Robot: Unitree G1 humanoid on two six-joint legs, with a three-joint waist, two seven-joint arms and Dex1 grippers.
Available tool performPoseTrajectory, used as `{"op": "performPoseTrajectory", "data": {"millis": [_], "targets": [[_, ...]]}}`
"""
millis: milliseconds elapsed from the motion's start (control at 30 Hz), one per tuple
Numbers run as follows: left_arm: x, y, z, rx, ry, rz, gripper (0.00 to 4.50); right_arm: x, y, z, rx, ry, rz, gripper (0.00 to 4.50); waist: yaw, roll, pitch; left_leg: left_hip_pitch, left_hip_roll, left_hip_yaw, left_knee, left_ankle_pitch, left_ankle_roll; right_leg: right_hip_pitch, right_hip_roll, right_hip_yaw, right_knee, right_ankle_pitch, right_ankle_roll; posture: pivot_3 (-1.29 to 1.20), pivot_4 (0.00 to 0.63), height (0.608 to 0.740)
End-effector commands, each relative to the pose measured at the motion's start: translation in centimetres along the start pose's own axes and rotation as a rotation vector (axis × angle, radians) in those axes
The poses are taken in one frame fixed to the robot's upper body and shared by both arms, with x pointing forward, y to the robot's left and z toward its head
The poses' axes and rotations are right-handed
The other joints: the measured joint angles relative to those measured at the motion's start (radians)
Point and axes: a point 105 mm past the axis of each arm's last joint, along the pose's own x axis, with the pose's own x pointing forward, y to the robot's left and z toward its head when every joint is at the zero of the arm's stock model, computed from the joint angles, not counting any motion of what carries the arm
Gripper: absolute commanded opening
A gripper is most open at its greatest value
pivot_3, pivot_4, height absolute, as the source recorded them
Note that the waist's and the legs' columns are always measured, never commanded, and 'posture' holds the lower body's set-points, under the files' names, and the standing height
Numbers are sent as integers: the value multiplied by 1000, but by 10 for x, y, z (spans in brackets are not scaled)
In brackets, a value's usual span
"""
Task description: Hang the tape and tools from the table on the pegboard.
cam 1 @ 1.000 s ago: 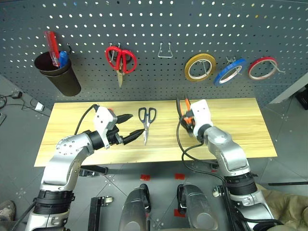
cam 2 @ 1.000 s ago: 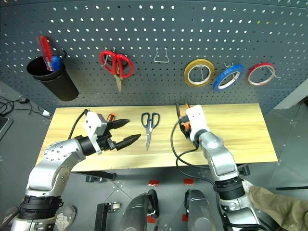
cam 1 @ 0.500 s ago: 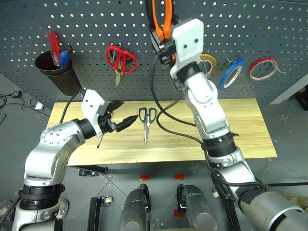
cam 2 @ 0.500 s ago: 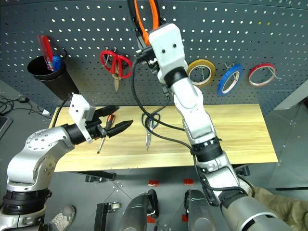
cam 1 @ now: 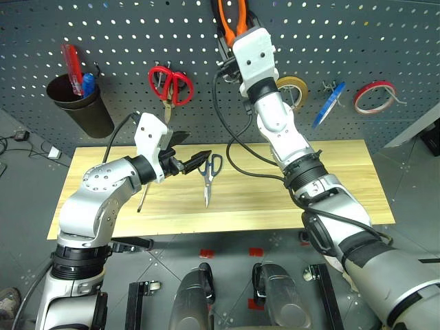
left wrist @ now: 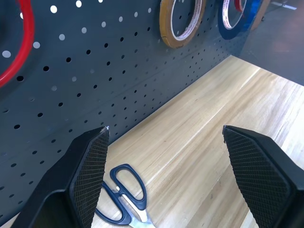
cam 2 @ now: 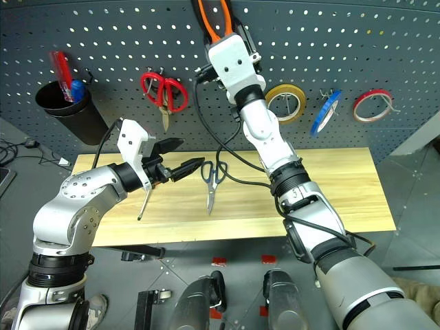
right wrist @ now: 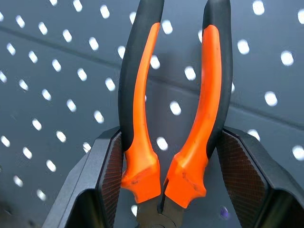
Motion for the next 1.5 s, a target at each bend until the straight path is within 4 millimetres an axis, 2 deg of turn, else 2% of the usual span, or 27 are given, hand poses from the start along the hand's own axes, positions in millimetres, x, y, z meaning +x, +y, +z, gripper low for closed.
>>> {"op": "performPoseTrajectory", "data": {"millis": [33,233,467,600,800,933,1133,1500], "targets": [[-1,-1,4,21,-14,-6,4016,1,-3,10,27,-53,-26,2655,0,0,0,0,0,0,0,0,0,0,0,0,0,0,0,-61,301,740],[-2,2,-1,15,-8,6,4016,-6,0,12,55,-61,-41,2655,-1,0,0,0,0,0,0,0,0,0,0,0,0,0,0,-74,302,740],[-2,3,-3,17,-7,15,4016,0,-17,59,-108,-241,-70,2655,6,0,0,0,0,0,0,0,0,0,0,0,0,0,0,-79,304,740],[-2,4,-5,23,-1,24,4016,-1,-14,72,-110,-272,-64,2655,6,0,0,0,0,0,0,0,0,0,0,0,0,0,0,-79,304,740],[-3,7,-7,25,5,37,4016,1,0,57,-30,-202,-41,2655,8,0,0,1,0,0,1,0,0,0,0,1,1,0,0,-79,304,740],[-3,10,-9,21,6,52,4016,1,11,40,-25,-145,-12,2655,13,0,0,1,0,0,1,0,0,0,0,0,1,0,0,-83,308,740],[-1,13,-9,23,3,62,4016,3,12,23,-34,-87,-9,2655,18,0,0,1,0,0,1,0,0,0,0,0,1,0,0,-83,310,740],[-3,12,-12,14,4,79,4016,-10,18,-2,-12,3,2,2655,20,0,0,1,0,0,1,0,0,0,0,0,1,0,0,-81,312,740]]}}
